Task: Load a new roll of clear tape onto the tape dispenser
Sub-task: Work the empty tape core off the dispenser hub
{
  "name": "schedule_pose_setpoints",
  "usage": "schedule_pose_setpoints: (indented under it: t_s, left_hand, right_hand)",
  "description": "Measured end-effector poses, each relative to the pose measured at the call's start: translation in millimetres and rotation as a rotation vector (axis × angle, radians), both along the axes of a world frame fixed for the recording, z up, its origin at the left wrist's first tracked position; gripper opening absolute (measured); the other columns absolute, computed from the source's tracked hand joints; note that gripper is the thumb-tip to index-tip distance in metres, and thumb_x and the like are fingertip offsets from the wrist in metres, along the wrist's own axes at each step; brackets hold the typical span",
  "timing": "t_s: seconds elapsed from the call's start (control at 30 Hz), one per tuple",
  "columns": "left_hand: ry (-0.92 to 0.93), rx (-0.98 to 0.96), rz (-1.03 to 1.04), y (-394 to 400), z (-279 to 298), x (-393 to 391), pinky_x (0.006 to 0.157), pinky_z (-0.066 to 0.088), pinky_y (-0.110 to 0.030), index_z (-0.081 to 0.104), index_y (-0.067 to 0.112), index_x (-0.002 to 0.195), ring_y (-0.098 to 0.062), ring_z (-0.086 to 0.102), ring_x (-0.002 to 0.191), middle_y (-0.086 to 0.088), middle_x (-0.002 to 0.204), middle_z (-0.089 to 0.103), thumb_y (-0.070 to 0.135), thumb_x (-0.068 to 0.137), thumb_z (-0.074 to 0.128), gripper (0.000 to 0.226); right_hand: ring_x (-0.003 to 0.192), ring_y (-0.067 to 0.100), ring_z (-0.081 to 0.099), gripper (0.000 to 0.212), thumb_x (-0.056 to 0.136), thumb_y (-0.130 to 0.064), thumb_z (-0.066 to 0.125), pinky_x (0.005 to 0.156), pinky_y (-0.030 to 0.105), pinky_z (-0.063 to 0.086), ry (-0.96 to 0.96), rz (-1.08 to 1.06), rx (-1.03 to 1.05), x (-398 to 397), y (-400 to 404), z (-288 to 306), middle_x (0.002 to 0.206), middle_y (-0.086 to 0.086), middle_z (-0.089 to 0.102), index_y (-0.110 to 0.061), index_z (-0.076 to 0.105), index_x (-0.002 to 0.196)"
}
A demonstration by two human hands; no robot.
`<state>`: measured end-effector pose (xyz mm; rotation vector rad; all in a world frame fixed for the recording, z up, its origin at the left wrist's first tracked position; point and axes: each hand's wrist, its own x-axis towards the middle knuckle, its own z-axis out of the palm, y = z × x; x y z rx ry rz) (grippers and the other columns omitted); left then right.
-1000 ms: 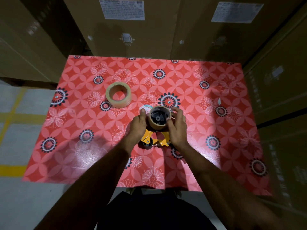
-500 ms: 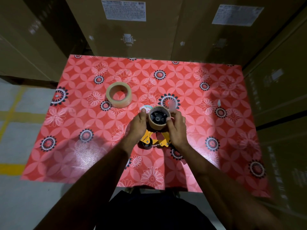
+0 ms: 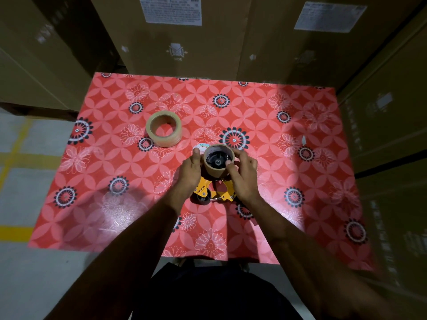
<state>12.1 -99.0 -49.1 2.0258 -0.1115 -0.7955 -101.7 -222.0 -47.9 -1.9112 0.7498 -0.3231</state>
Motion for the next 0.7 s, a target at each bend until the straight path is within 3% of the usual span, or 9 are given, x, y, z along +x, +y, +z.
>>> schedule_pose_setpoints:
  t_s: [0.07, 0.17, 0.27, 0.33, 0.43, 0.5, 0.6, 0.7]
  left_hand:
    - [0.004, 0.013, -0.010, 1.2, -4.4, 2.0, 0.092, 0.055, -0.040, 0.076, 0.025, 0.102, -0.031, 0.071, 0.093, -0.010, 0.093, 0.077, 0.093, 0.083, 0.011, 0.096]
    - [-0.006, 0.030, -0.024, 0.5, 1.5, 1.2, 0.075, 0.050, -0.031, 0.074, 0.018, 0.106, -0.037, 0.068, 0.088, -0.016, 0.085, 0.071, 0.078, 0.095, 0.015, 0.085]
    - [-0.037, 0.009, -0.021, 0.9, 4.9, -0.1, 0.081, 0.047, -0.032, 0.069, 0.022, 0.098, -0.023, 0.065, 0.094, 0.000, 0.092, 0.071, 0.068, 0.101, 0.016, 0.070]
    - [-0.037, 0.003, -0.026, -0.1, 1.6, 0.0, 0.079, 0.046, -0.027, 0.067, 0.024, 0.095, -0.019, 0.064, 0.094, 0.001, 0.094, 0.070, 0.062, 0.105, 0.018, 0.063]
    - [-0.002, -0.008, -0.022, 0.6, 2.8, -0.1, 0.068, 0.040, -0.019, 0.068, 0.016, 0.101, -0.013, 0.061, 0.084, -0.001, 0.090, 0.070, 0.062, 0.105, 0.018, 0.068]
    - [-0.032, 0.013, -0.034, 1.1, -0.2, -0.3, 0.068, 0.039, -0.023, 0.067, 0.016, 0.087, -0.016, 0.058, 0.074, -0.009, 0.083, 0.070, 0.068, 0.102, 0.016, 0.075]
    - [-0.048, 0.046, -0.029, 1.1, 1.4, -0.2, 0.061, 0.033, -0.026, 0.054, 0.012, 0.070, -0.020, 0.050, 0.065, -0.012, 0.076, 0.059, 0.061, 0.105, 0.018, 0.070]
    - [-0.054, -0.001, -0.029, -0.5, -2.0, -0.4, 0.071, 0.045, -0.027, 0.068, 0.009, 0.092, -0.020, 0.063, 0.083, -0.006, 0.090, 0.070, 0.067, 0.102, 0.017, 0.078]
  right_hand:
    - [0.119, 0.018, 0.035, 0.064, 0.088, -0.053, 0.037, 0.091, 0.024, 0.031, 0.004, -0.008, -0.037, 2.5, -0.9, -0.8, 0.126, 0.004, 0.054, -0.020, 0.054, 0.140]
    - [0.122, 0.025, 0.043, 0.061, 0.094, -0.050, 0.033, 0.092, 0.012, 0.027, -0.030, -0.014, -0.091, 2.8, -1.9, -4.2, 0.132, 0.001, 0.061, -0.020, 0.055, 0.142]
    - [0.124, 0.025, 0.047, 0.054, 0.097, -0.051, 0.037, 0.100, 0.036, 0.042, -0.064, -0.041, -0.027, -0.1, -1.6, -4.4, 0.132, 0.005, 0.059, -0.021, 0.051, 0.140]
    - [0.124, 0.022, 0.045, 0.050, 0.095, -0.053, 0.040, 0.101, 0.046, 0.047, -0.047, -0.036, 0.019, -0.7, -0.5, -3.0, 0.128, 0.006, 0.056, -0.025, 0.051, 0.135]
    - [0.126, 0.020, 0.037, 0.055, 0.089, -0.050, 0.044, 0.103, 0.044, 0.041, 0.011, -0.013, -0.011, 2.2, -0.5, -1.8, 0.132, 0.005, 0.052, -0.028, 0.052, 0.139]
    - [0.123, 0.024, 0.039, 0.056, 0.091, -0.044, 0.042, 0.101, 0.042, 0.039, -0.011, -0.023, -0.038, 4.0, -1.8, -0.7, 0.128, 0.005, 0.053, -0.023, 0.055, 0.141]
    - [0.110, 0.020, 0.043, 0.060, 0.097, -0.048, 0.032, 0.091, 0.035, 0.033, -0.050, -0.007, -0.090, 2.8, -3.0, -2.5, 0.115, -0.001, 0.058, -0.020, 0.057, 0.143]
    - [0.116, 0.020, 0.052, 0.050, 0.098, -0.052, 0.038, 0.096, 0.038, 0.044, -0.048, -0.032, 0.000, 0.4, -2.9, -2.2, 0.127, 0.005, 0.060, -0.029, 0.050, 0.141]
